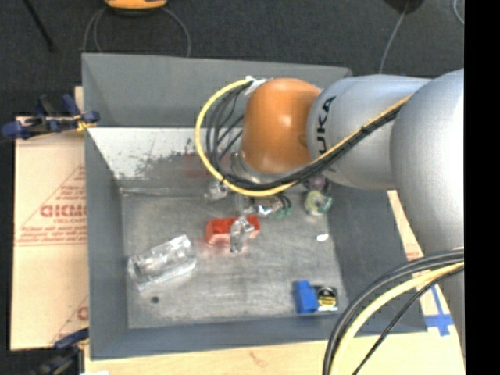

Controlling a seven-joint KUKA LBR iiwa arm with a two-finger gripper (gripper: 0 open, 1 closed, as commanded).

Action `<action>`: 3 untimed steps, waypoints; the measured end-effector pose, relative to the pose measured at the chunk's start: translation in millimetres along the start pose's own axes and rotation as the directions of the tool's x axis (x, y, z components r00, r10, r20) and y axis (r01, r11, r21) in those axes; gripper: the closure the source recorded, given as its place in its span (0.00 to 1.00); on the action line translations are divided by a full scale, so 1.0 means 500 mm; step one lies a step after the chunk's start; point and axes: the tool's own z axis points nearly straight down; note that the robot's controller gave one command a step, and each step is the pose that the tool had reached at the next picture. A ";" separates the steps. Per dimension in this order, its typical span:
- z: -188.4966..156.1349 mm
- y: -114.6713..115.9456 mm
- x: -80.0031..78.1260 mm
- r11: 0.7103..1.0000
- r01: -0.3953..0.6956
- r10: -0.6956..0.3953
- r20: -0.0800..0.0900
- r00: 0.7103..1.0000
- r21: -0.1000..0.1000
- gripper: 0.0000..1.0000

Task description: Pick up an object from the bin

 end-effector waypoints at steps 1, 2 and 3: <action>0.054 -0.013 0.000 1.000 -0.025 0.025 0.001 1.000 -0.002 0.00; 0.049 -0.013 -0.006 1.000 -0.026 0.026 0.001 1.000 -0.001 0.00; 0.042 -0.015 -0.011 1.000 -0.028 0.028 0.009 1.000 0.000 1.00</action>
Offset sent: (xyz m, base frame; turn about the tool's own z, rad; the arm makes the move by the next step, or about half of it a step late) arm -0.0004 -0.0073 -0.0311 0.0266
